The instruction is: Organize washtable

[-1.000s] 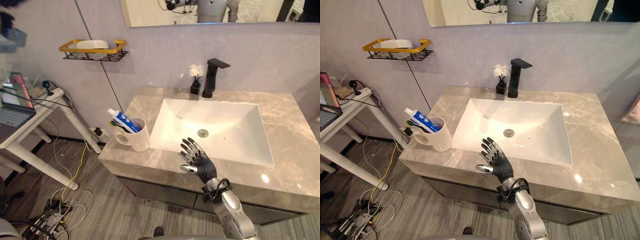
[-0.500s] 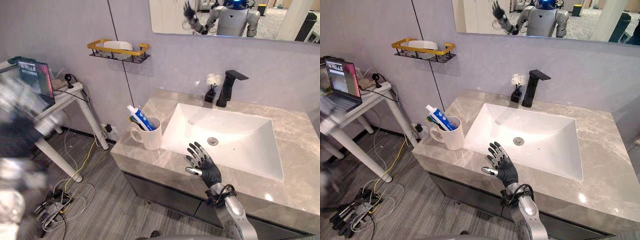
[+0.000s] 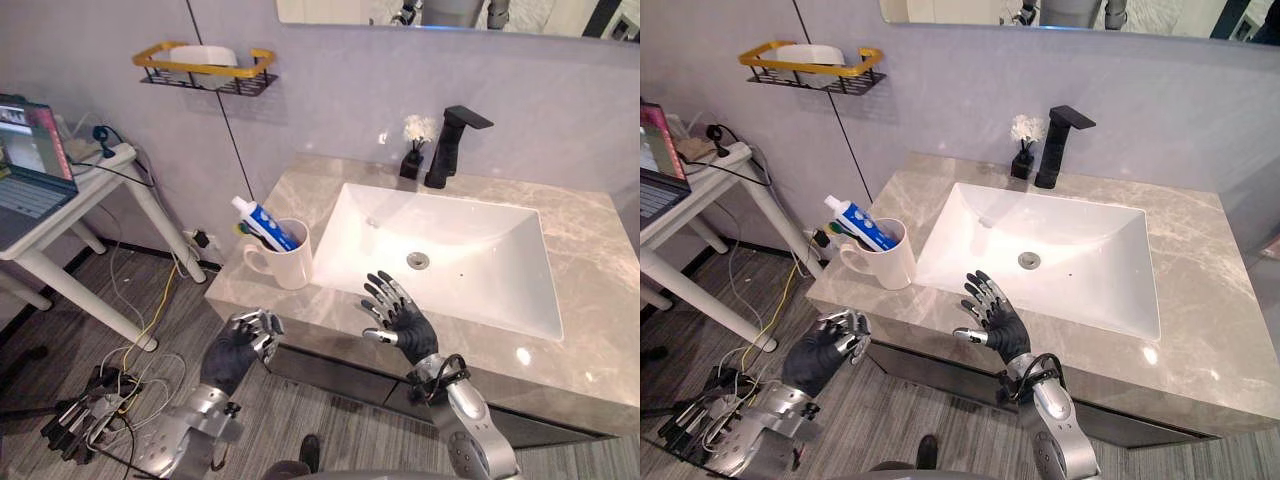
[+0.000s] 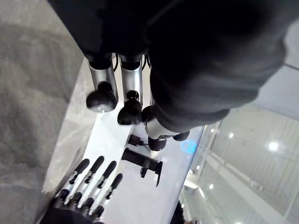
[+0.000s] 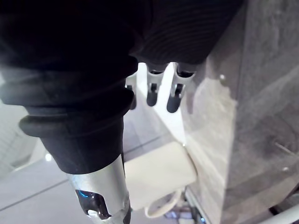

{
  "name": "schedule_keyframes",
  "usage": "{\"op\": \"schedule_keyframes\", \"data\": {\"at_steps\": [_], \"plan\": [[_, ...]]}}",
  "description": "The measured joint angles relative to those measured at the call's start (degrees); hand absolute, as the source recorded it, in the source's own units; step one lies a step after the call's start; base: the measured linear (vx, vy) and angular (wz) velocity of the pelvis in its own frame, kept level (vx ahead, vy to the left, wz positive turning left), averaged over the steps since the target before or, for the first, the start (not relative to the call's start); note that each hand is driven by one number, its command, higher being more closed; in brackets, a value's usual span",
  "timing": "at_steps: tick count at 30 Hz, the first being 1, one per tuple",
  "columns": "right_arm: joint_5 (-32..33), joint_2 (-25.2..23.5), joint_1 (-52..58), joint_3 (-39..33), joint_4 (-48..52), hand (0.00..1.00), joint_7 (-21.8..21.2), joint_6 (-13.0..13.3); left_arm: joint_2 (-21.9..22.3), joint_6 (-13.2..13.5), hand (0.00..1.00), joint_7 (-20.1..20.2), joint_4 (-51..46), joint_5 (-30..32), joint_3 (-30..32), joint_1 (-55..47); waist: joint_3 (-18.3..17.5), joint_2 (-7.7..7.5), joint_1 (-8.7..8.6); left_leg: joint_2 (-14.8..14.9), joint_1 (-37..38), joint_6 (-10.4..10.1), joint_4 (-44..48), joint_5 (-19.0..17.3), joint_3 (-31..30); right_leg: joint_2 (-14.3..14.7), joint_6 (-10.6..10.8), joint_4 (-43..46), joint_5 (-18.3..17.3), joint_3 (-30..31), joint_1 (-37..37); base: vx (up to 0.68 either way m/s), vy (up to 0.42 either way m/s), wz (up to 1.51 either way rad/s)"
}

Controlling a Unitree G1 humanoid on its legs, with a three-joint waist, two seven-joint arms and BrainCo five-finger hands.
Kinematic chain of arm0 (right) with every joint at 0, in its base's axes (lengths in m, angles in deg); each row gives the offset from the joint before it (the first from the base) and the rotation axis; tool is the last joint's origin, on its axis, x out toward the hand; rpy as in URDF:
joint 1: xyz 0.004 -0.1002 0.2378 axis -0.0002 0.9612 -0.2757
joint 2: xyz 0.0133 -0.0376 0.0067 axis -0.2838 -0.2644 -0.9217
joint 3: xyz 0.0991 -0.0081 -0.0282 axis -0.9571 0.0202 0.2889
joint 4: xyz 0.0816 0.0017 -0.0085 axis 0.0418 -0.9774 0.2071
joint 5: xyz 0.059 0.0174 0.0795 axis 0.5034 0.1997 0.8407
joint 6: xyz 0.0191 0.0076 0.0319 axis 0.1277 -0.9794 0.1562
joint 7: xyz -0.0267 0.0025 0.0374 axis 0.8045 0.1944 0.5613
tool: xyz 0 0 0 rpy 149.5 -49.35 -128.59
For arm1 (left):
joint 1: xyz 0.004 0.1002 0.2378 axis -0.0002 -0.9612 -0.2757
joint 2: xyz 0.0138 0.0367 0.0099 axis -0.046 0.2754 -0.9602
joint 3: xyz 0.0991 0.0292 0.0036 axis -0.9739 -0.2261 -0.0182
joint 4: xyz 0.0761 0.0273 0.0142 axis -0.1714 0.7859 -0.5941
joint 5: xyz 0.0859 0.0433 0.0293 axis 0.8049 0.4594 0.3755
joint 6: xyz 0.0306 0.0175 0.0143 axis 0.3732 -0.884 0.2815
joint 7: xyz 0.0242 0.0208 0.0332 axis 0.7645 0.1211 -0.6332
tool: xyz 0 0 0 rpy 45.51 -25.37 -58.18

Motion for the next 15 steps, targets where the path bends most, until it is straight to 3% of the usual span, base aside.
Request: {"op": "schedule_keyframes", "data": {"at_steps": [4,7,15], "plan": [[1.0,0.0,-0.3,0.8,1.5,0.0,-0.2,0.1,0.0,-0.1,1.0,0.3,0.2,3.1,-1.4,2.4,1.4,-0.11,-0.22,0.2,-0.2,0.0,0.0,-0.1,1.1,0.1,0.3,0.1,0.3,1.2,-0.8,0.03,-0.003,-0.16],[1.0,-0.3,-0.9,1.1,1.5,0.0,-0.5,0.0,0.0,-0.1,1.0,1.4,1.6,5.3,-2.1,4.4,1.6,0.13,-1.38,0.2,-0.2,0.1,0.0,-0.3,1.5,0.0,0.5,-0.1,0.6,1.5,-0.9,0.0,0.004,-0.06],[1.0,-1.2,-1.0,0.6,1.2,0.0,-0.5,0.0,0.9,-0.1,1.0,1.3,5.4,12.1,-2.5,7.4,1.8,-0.1,-1.59,0.5,-0.2,-0.1,0.0,-0.5,2.8,0.2,-0.1,-0.6,1.1,2.9,-1.6,-0.02,0.007,-0.1]]}}
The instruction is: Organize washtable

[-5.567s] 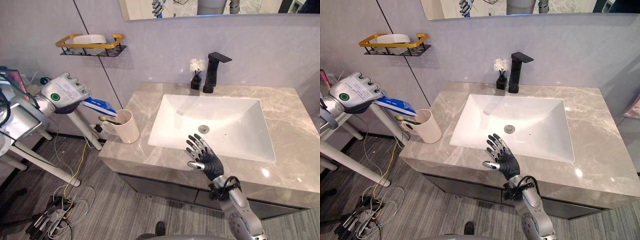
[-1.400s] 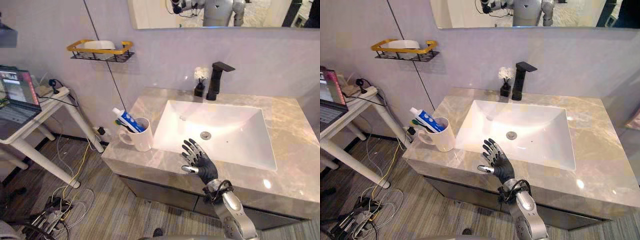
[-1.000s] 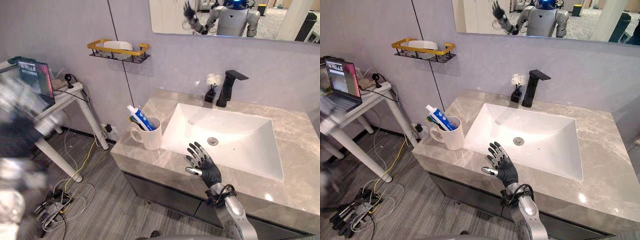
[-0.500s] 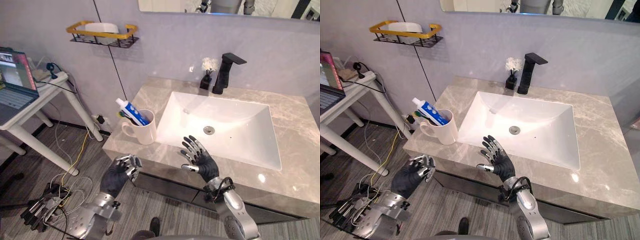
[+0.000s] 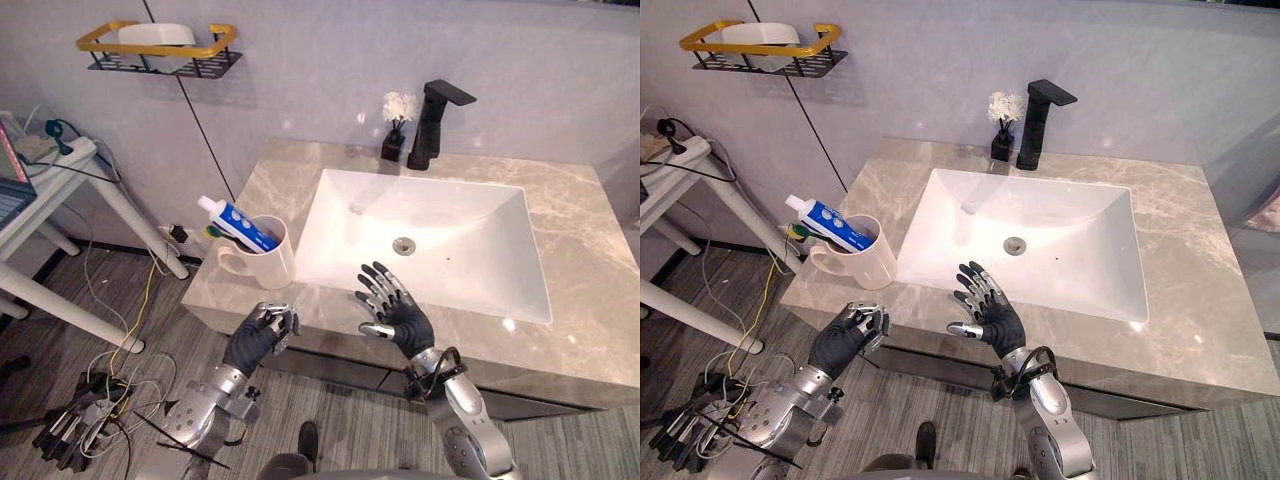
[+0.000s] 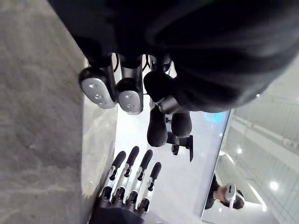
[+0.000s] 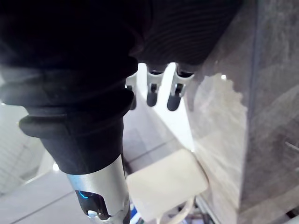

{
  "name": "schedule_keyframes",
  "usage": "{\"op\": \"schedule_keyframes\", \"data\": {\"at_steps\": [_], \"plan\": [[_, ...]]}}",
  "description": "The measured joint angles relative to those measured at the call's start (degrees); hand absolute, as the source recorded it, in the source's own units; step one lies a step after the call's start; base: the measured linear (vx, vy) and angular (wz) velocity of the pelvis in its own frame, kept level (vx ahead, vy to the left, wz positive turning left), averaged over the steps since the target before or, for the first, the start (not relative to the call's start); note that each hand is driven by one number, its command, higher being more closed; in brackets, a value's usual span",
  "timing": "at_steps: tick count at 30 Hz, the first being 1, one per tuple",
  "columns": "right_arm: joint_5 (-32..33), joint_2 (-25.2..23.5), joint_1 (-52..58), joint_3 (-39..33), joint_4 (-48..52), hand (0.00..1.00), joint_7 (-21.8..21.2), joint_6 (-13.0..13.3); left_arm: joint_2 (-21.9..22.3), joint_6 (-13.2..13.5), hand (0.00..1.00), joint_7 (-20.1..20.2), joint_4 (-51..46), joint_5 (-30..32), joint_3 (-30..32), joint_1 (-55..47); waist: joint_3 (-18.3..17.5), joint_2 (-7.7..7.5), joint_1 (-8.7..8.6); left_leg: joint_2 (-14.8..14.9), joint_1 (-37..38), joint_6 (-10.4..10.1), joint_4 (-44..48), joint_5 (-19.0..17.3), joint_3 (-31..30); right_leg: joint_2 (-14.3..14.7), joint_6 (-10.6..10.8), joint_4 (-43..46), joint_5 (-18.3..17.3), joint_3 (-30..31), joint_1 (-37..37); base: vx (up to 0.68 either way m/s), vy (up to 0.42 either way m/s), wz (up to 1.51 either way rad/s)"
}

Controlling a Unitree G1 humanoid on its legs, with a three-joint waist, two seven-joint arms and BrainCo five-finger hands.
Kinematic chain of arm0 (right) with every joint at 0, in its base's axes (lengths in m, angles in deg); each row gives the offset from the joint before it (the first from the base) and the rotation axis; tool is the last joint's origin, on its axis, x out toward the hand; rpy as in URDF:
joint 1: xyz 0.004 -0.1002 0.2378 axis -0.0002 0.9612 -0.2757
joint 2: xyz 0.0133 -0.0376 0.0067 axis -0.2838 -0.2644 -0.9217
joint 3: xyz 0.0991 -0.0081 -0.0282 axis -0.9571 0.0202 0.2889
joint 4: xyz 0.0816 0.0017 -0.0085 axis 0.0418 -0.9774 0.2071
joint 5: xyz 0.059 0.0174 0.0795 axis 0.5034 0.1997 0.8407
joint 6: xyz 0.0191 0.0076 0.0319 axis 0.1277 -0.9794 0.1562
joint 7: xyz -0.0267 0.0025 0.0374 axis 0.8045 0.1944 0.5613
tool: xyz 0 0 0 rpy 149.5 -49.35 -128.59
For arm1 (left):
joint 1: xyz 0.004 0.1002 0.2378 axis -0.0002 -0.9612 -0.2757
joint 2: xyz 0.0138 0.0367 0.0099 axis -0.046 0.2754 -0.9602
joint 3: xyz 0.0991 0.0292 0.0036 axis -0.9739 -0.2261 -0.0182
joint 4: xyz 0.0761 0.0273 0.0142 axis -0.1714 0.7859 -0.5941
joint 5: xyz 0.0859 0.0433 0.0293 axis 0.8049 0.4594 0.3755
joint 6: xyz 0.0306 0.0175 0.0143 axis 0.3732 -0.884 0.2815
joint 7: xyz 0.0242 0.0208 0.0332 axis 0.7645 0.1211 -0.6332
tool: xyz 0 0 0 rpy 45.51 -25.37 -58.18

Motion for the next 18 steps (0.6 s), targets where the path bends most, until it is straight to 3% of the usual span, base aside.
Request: {"op": "schedule_keyframes", "data": {"at_steps": [8,18], "plan": [[0.0,-0.8,0.0,-0.6,0.1,0.0,-0.1,-0.4,1.6,0.0,1.0,0.0,3.0,2.8,0.7,1.6,0.2,-0.35,-1.19,0.1,0.0,0.0,0.0,0.0,0.4,0.1,0.1,-0.6,0.6,0.4,0.0,0.0,0.002,-0.03],[0.0,-1.2,0.2,-1.6,0.9,0.0,-0.8,-0.7,2.4,0.0,1.0,-0.3,3.9,6.2,2.3,4.9,0.7,-1.29,-1.23,0.3,-0.4,0.0,0.0,-0.1,1.1,0.4,0.1,-1.4,1.2,1.2,-0.4,0.0,0.0,-0.03]]}}
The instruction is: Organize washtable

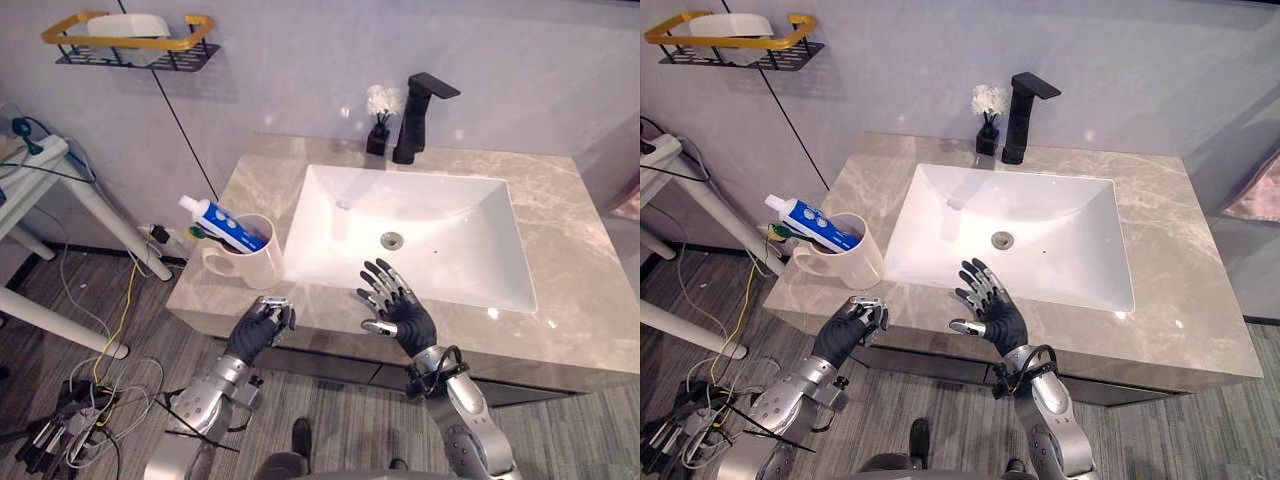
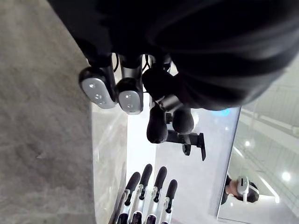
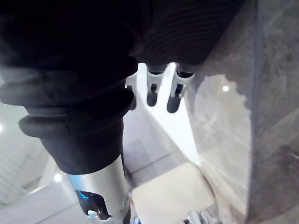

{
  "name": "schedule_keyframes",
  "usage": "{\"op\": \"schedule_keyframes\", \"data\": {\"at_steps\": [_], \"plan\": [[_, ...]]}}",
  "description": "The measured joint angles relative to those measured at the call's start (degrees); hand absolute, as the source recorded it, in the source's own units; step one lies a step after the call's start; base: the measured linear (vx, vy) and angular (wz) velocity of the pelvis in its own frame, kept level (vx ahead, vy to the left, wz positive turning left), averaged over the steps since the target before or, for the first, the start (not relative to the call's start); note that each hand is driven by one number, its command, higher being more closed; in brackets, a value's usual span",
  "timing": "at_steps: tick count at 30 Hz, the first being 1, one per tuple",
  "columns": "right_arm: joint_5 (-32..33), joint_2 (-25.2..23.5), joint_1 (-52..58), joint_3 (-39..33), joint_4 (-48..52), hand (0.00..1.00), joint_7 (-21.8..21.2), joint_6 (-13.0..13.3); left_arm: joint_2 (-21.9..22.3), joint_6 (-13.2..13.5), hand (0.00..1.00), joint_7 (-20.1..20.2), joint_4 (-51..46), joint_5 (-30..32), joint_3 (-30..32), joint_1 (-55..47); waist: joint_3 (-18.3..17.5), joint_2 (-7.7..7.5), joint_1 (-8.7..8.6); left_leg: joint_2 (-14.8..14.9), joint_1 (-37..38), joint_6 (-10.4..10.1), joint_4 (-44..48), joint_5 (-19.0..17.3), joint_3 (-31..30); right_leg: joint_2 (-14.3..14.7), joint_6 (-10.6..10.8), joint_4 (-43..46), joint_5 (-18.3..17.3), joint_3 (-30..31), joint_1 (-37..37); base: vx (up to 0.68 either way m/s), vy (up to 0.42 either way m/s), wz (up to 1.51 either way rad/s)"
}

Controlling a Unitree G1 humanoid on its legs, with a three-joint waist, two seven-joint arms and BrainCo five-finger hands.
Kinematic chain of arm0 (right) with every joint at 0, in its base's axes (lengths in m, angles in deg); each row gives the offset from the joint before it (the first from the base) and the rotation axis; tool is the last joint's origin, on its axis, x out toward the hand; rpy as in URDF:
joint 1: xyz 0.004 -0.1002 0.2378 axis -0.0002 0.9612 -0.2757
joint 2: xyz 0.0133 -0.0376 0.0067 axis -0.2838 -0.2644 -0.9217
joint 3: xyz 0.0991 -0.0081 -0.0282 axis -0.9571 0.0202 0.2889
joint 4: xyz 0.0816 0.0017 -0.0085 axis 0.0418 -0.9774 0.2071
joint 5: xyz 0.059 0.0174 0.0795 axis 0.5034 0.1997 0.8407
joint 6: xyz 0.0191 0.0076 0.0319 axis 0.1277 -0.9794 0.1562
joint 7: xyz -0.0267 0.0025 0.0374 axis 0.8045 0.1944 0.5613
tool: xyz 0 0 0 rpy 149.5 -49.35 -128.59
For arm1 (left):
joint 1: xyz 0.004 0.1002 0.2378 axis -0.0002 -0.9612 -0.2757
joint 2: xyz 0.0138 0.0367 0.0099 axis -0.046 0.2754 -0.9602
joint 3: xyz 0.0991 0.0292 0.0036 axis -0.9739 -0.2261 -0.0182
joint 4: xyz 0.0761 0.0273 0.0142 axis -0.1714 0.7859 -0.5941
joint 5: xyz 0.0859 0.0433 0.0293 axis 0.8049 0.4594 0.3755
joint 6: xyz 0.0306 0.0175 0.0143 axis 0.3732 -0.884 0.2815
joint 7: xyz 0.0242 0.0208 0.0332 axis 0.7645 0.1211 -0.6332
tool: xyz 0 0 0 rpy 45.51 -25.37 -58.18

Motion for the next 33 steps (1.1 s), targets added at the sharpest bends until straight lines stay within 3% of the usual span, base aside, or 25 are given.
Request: {"op": "schedule_keyframes", "data": {"at_steps": [7,33], "plan": [[0.0,-0.1,0.0,-0.2,0.6,0.0,-0.3,-0.1,0.8,0.1,1.0,-1.2,0.0,1.2,3.6,2.6,0.1,-0.11,-0.01,0.0,-0.7,0.0,-0.2,0.0,0.2,0.0,-0.1,0.0,0.5,0.3,-0.7,0.0,0.003,-0.02],[0.0,0.0,0.4,-0.9,3.3,0.0,-1.3,-0.3,1.1,0.2,1.0,-1.2,0.0,2.2,5.1,3.0,2.2,-1.6,-0.01,0.1,-1.8,0.1,-0.3,-0.1,0.8,0.1,-0.5,-0.4,1.0,0.7,-1.9,0.0,0.001,-0.01]]}}
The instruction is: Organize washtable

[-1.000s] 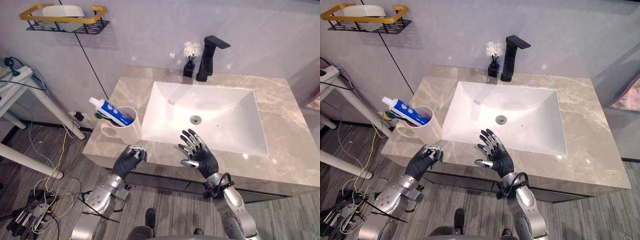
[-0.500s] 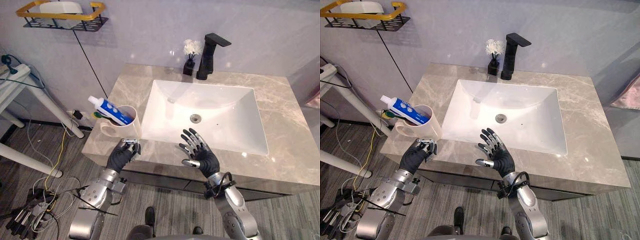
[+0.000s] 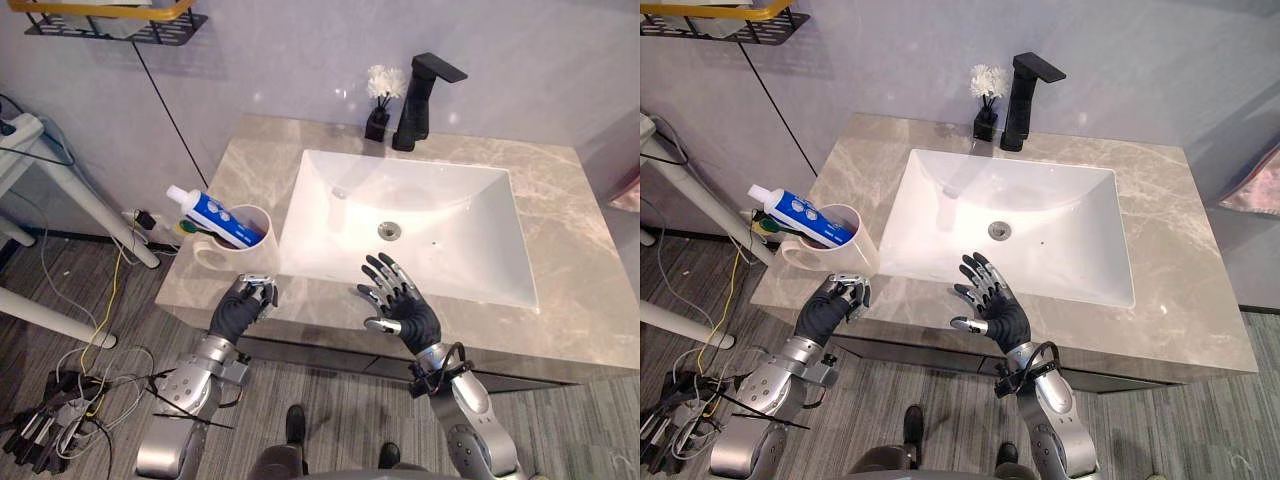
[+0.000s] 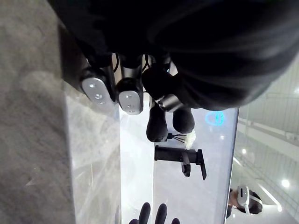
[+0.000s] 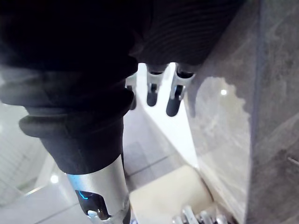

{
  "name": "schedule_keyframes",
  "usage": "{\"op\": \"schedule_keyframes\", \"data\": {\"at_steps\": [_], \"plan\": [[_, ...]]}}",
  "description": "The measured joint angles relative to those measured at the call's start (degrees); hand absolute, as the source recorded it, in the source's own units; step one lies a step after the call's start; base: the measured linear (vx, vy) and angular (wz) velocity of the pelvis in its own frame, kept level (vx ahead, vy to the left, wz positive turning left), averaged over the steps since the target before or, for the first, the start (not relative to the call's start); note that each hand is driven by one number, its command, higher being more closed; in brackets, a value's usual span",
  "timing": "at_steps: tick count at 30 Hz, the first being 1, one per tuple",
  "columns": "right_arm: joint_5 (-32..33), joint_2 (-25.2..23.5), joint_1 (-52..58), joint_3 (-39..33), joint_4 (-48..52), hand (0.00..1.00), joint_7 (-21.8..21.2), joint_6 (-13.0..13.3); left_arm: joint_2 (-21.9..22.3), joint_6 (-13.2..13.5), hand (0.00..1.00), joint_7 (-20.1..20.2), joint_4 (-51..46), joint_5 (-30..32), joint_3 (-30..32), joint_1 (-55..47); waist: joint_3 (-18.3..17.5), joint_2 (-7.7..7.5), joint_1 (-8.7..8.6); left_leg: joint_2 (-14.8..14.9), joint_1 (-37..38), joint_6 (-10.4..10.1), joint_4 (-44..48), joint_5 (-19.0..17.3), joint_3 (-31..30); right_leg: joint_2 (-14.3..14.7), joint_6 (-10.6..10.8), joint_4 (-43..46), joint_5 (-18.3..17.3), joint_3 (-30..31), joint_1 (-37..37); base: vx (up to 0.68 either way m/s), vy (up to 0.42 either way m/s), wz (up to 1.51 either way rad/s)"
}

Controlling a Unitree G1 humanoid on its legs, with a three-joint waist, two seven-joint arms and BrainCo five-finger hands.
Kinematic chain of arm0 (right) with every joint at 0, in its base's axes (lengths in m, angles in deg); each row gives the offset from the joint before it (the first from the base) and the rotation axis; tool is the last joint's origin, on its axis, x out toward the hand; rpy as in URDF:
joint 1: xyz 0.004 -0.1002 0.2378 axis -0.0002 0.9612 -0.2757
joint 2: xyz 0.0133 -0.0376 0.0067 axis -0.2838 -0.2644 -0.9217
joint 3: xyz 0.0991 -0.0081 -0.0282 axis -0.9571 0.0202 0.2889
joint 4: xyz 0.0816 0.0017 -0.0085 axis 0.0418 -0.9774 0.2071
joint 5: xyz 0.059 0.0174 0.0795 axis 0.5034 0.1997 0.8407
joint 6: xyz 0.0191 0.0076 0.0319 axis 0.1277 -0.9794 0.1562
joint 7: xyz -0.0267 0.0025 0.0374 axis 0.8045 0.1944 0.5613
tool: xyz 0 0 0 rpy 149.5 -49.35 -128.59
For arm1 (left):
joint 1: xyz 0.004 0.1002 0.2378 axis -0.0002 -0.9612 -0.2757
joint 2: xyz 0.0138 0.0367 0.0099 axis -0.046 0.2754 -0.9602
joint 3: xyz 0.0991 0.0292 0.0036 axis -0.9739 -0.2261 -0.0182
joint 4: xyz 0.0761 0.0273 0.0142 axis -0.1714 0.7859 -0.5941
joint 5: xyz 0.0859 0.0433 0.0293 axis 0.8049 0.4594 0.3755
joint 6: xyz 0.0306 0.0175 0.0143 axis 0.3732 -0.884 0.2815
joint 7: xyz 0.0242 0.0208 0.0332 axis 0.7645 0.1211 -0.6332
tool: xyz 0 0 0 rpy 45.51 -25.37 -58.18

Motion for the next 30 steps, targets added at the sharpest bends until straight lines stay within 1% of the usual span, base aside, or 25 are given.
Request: {"op": "schedule_keyframes", "data": {"at_steps": [5,7,12,16,20,30], "plan": [[0.0,0.1,0.1,0.1,0.9,0.0,-0.1,0.0,0.0,0.0,1.0,-0.1,-0.1,1.0,0.0,1.6,0.1,-0.4,-0.03,0.0,-1.0,0.0,0.0,0.0,0.3,0.0,-0.1,0.4,0.1,0.4,-1.4,0.01,0.006,-0.02],[0.0,0.1,0.1,0.0,1.1,0.0,-0.1,0.0,0.1,0.1,1.0,-0.1,-0.1,1.0,0.0,2.1,0.2,-0.7,0.01,0.1,-1.0,0.0,0.0,0.0,0.5,0.0,0.1,0.4,0.4,0.4,-1.5,0.01,0.012,-0.06],[0.0,0.1,0.1,-0.1,1.1,0.0,-0.2,0.0,0.2,0.1,1.0,-0.5,-0.1,1.1,0.0,2.2,0.3,-0.76,0.01,0.1,-1.1,0.1,0.0,0.0,0.8,0.0,-0.2,0.4,0.6,0.4,-1.7,0.0,0.006,-0.02],[0.0,0.1,0.1,-0.6,1.3,0.0,-0.5,0.0,1.8,0.2,1.0,-0.9,-0.1,1.2,0.5,2.7,0.7,-1.22,0.01,0.1,-1.1,0.1,0.0,-0.1,0.8,0.0,-0.2,0.4,0.6,0.4,-1.8,0.0,0.0,0.0],[0.0,0.1,0.1,-0.9,1.2,0.0,-1.2,0.0,1.8,0.2,1.0,-1.0,0.0,2.2,0.6,3.3,0.9,-1.51,0.02,0.1,-1.1,0.1,0.0,0.0,0.9,0.0,-0.2,0.4,0.6,0.4,-1.8,0.0,0.0,0.0],[0.0,0.1,0.1,-1.1,1.2,0.0,-1.4,0.0,2.3,0.8,1.0,-1.1,2.1,3.0,1.7,5.5,1.0,-1.75,0.03,0.1,-1.1,0.1,0.0,0.0,0.9,0.0,-0.3,0.3,0.6,0.4,-1.8,0.0,0.0,0.0]]}}
